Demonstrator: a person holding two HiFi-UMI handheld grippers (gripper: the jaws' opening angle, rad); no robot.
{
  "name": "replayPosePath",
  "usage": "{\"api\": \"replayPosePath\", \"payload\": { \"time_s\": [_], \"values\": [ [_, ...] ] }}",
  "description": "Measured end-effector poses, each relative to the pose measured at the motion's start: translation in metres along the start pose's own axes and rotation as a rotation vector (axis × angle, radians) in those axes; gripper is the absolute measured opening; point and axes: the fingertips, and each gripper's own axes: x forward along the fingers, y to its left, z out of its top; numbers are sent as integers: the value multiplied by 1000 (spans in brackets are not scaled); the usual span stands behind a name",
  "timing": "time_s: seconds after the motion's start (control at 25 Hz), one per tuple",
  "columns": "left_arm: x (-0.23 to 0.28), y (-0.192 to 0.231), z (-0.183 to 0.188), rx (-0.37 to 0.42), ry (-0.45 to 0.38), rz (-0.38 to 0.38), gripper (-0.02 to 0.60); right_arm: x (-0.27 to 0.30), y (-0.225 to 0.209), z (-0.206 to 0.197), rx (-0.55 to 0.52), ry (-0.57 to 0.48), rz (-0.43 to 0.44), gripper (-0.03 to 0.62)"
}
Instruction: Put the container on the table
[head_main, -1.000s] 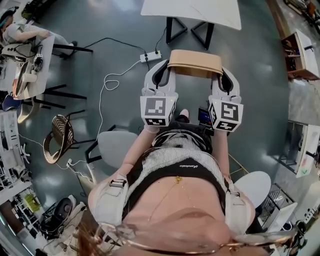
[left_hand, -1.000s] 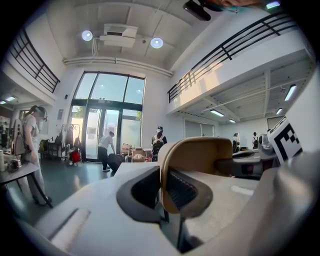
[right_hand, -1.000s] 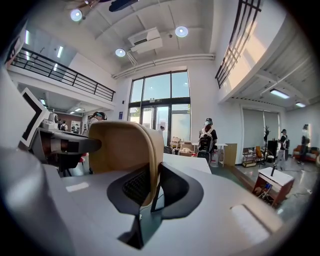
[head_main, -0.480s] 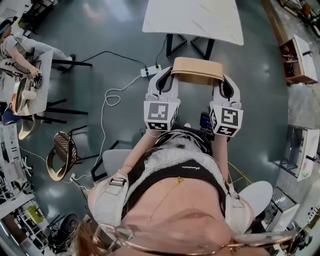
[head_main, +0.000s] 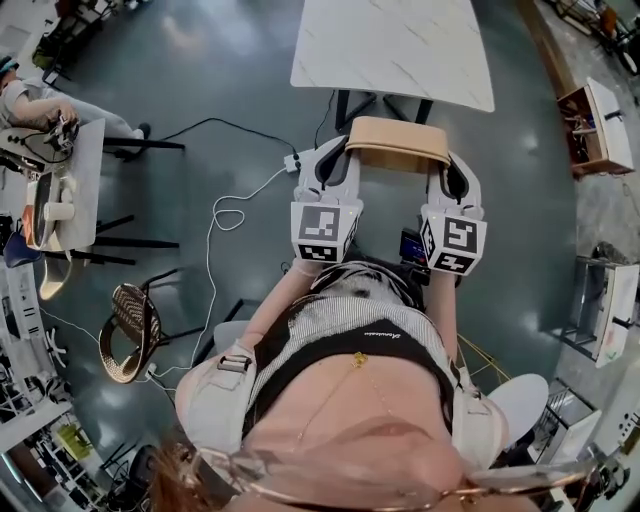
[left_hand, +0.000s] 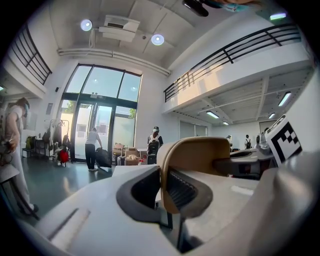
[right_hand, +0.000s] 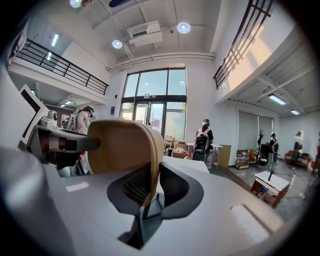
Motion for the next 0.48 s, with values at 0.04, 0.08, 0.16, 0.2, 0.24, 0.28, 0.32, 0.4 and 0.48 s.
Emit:
{"api": "replayPosePath", "payload": {
  "time_s": [0.04, 0.08, 0.16, 0.2, 0.24, 0.28, 0.32, 0.4, 0.48],
  "values": [
    [2, 4, 1, 0, 0, 1, 31, 4, 2, 2, 0, 0, 2, 60],
    [3, 9, 2, 1, 2, 4, 31, 8, 4, 3, -1, 0, 4, 60],
    [6, 19, 4, 4, 5, 9, 31, 17, 9, 7, -3, -2, 6, 61],
    [7, 24, 5, 3, 6, 10, 31, 21, 11, 8, -4, -3, 5, 61],
    [8, 28, 7, 4, 4, 8, 29, 24, 14, 9, -5, -4, 5, 61],
    [9, 32, 7, 5, 0, 5, 31, 27, 17, 11, -5, -5, 4, 61],
    [9, 36, 7, 7, -2, 2, 31, 30, 20, 12, -5, -6, 4, 61],
    [10, 43, 6, 9, -2, -1, 31, 35, 25, 12, -3, -7, 2, 61],
    [13, 50, 4, 7, 0, -2, 31, 42, 29, 12, -1, -5, 0, 61]
  ]
}}
